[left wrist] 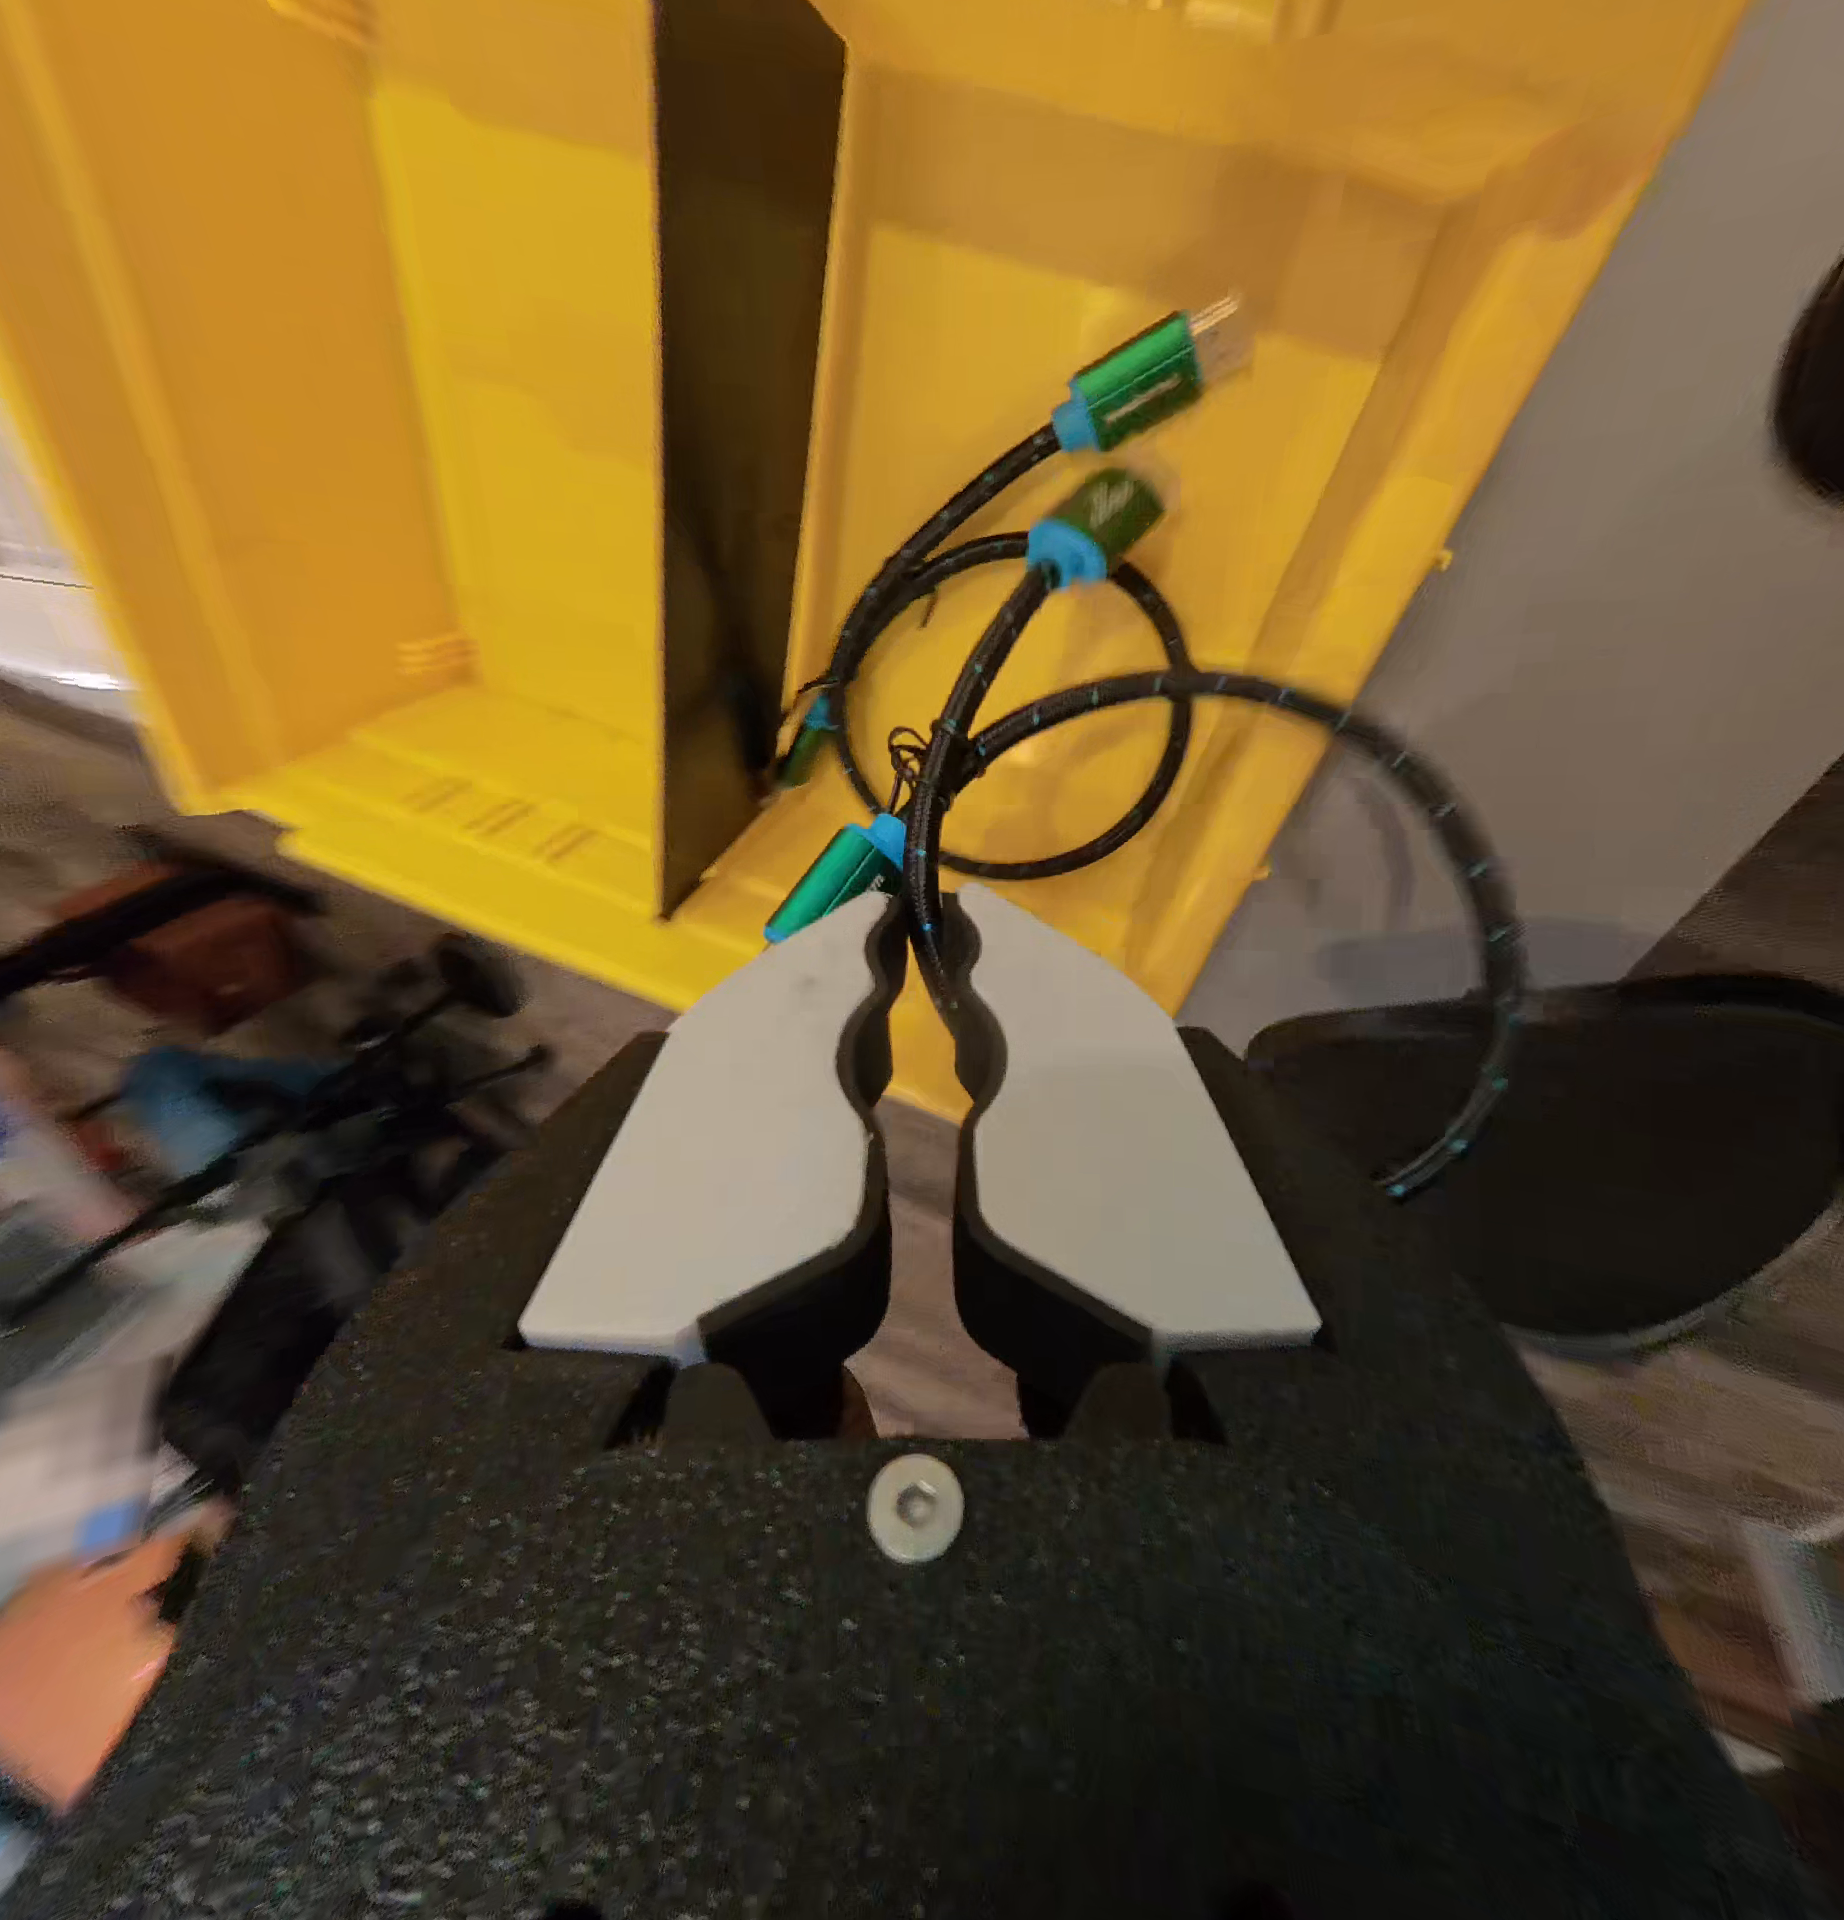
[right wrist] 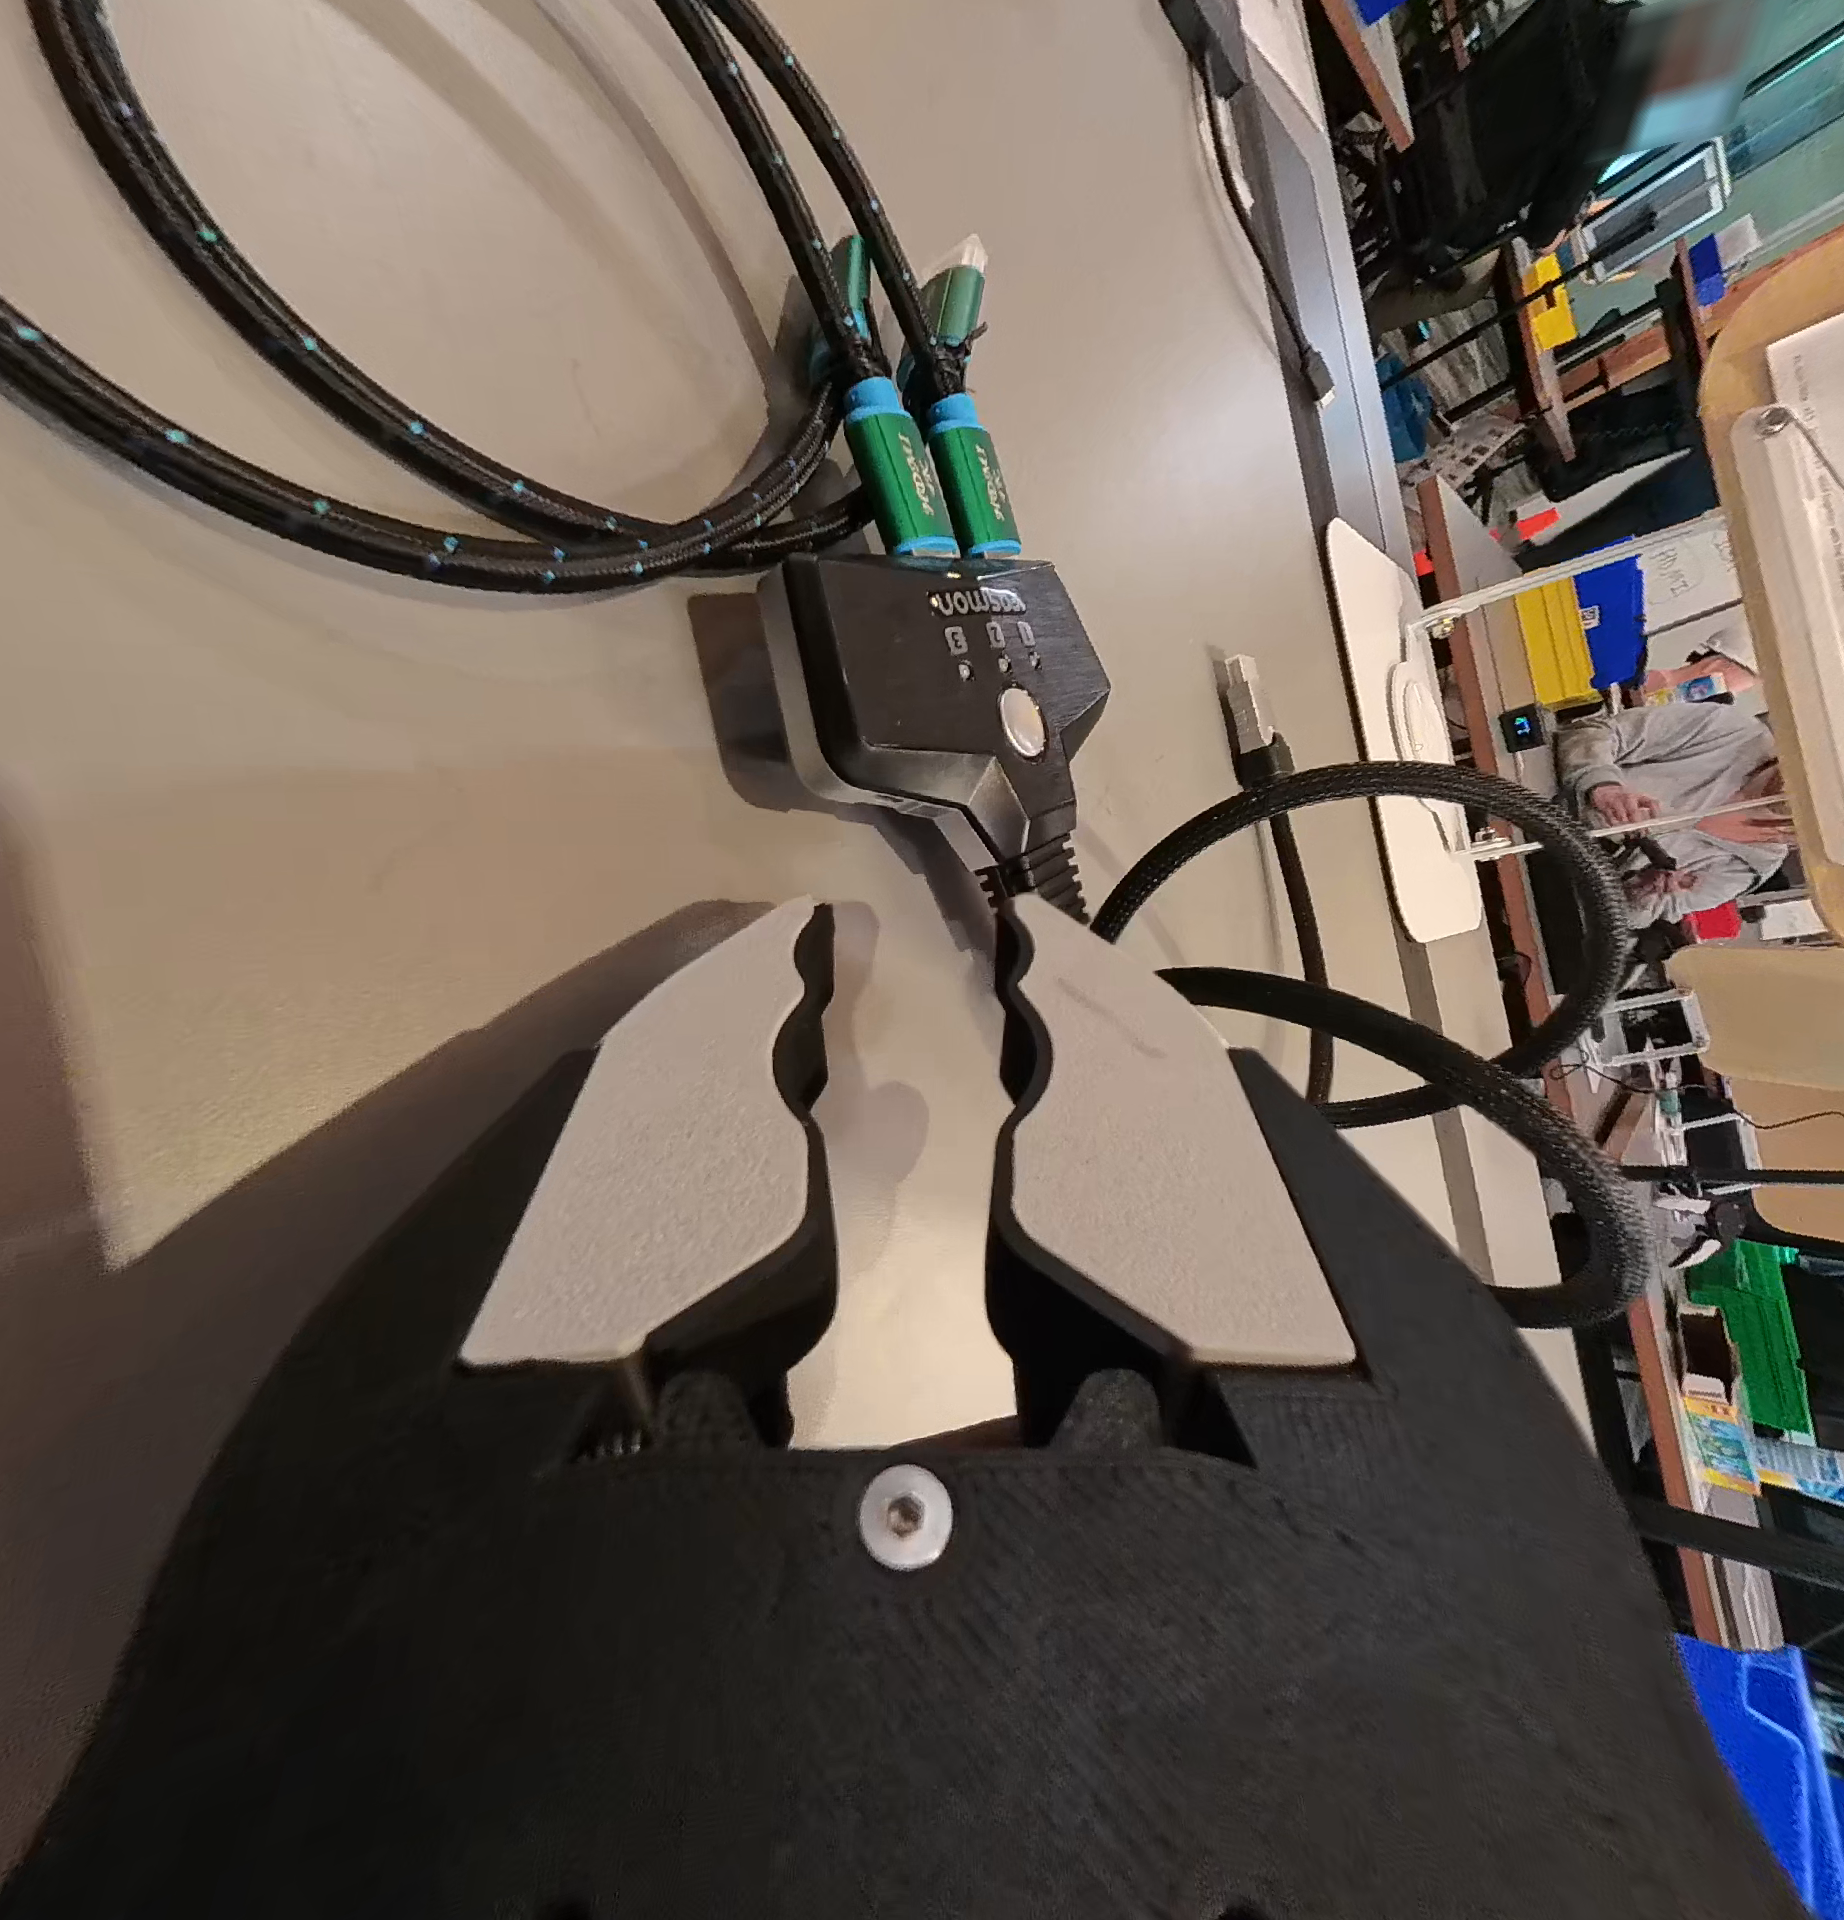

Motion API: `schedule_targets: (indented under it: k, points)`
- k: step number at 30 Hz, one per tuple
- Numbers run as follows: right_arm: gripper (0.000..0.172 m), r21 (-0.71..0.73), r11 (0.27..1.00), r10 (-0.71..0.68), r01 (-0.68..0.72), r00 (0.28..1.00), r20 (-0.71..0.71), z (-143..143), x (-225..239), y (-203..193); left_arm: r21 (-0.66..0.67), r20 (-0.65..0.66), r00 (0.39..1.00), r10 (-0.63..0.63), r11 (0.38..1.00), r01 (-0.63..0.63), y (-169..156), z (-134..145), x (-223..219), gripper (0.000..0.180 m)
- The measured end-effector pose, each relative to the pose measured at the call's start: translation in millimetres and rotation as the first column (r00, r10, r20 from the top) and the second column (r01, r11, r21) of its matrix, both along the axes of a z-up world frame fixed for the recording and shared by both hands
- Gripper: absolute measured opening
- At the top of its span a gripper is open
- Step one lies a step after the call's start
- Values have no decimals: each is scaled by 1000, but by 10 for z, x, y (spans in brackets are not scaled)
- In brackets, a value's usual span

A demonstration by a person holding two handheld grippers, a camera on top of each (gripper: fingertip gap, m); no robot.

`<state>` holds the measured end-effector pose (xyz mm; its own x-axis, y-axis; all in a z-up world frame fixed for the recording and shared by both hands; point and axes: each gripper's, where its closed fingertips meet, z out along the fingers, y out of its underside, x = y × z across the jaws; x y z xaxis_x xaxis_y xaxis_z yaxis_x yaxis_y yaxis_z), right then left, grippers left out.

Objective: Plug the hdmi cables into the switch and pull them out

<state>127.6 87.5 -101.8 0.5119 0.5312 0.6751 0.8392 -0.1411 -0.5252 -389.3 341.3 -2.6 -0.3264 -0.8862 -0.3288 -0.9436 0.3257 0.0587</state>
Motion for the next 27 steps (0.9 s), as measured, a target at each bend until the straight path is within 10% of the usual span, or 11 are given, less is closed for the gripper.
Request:
schedule_targets:
  k: [6, 13, 20, 27]
  points:
    - [30, 36, 999, 20, -20, 1000, -4, 93, 6, -26, 401, -111, 979, -170, 894, 200, -12, 812, 302, 6]
    - [30, 84, 995, 57, -56, 998, -16, 332, 85, -114, 538, 5, 873, -488, 737, 409, -507, 1487, 1432, 6]
    - [30, 303, 933, 182, -194, 981, 65, 838, -211, 15, 333, 336, 459, -823, 559, 759, -1623, 892, 3166, 6]
    - [34, 604, 712, 146, -357, 918, 369, 1176, -421, 133, 146, 672, 194, -715, 384, 912, -2441, 274, 4264, 6]
